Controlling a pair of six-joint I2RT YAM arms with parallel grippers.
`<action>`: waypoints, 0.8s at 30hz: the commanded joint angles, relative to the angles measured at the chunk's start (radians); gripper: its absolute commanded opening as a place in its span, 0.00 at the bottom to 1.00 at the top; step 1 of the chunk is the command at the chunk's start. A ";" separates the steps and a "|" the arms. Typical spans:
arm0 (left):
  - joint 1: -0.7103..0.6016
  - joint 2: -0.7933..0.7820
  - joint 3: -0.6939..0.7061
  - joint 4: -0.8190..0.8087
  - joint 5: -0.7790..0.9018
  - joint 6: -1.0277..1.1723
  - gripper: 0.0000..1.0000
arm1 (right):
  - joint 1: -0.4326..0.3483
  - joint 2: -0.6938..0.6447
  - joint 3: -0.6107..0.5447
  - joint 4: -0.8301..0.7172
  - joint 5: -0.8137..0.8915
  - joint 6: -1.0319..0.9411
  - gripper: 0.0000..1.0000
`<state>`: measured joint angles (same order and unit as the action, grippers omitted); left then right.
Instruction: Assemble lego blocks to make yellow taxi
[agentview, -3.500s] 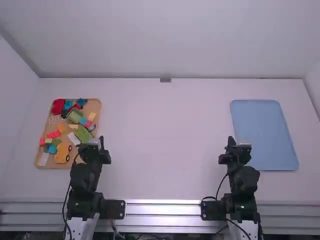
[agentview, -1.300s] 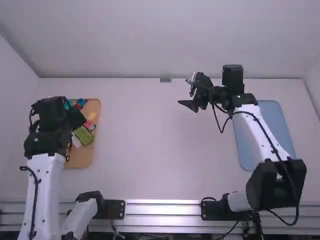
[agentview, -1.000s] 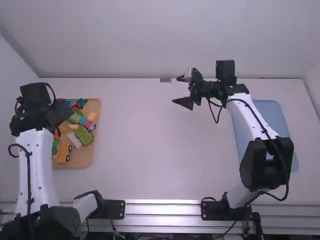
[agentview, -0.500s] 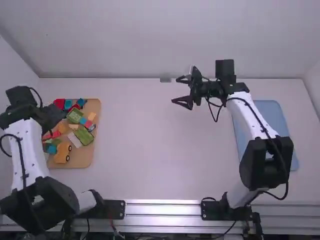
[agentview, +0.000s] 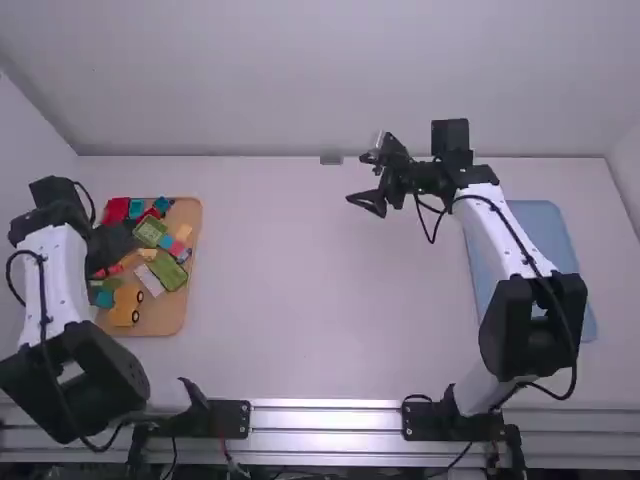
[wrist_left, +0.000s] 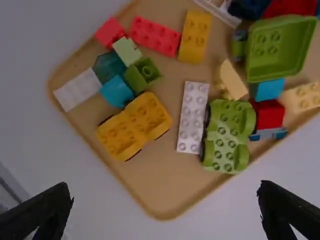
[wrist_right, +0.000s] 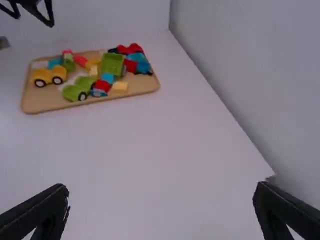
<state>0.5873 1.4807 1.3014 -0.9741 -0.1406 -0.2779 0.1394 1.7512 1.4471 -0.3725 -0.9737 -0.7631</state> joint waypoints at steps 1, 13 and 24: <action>0.002 0.012 0.023 -0.018 -0.074 0.160 0.99 | -0.002 0.012 0.027 0.001 0.060 0.004 0.99; 0.045 0.019 0.016 -0.042 -0.024 0.410 0.99 | 0.015 0.012 0.027 -0.012 0.009 -0.004 0.99; 0.161 0.139 0.013 -0.062 0.174 0.653 0.99 | 0.046 0.012 0.027 -0.079 -0.211 -0.192 0.99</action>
<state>0.7521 1.5921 1.3018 -1.0355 -0.0135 0.3050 0.1894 1.7512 1.4471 -0.4492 -1.1110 -0.9253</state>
